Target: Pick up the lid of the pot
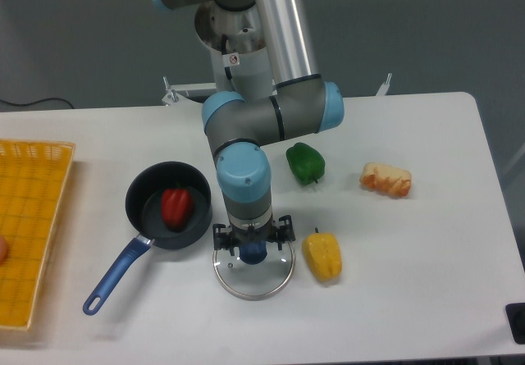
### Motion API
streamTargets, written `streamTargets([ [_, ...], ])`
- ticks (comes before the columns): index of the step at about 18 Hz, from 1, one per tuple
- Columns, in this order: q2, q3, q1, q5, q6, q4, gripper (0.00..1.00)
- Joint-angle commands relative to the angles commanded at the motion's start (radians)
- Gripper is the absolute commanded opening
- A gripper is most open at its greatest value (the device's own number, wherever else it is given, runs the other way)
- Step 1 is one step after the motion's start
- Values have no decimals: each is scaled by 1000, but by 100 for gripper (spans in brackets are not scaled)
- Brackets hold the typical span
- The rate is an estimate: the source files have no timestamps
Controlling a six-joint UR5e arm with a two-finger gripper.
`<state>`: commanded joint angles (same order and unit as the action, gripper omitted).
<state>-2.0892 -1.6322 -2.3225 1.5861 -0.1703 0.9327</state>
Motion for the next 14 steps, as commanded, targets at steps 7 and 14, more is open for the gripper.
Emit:
streamTargets([
  [7, -3, -2, 0, 0, -3, -2, 99],
  [14, -15, 3, 5, 2, -3, -3, 96],
])
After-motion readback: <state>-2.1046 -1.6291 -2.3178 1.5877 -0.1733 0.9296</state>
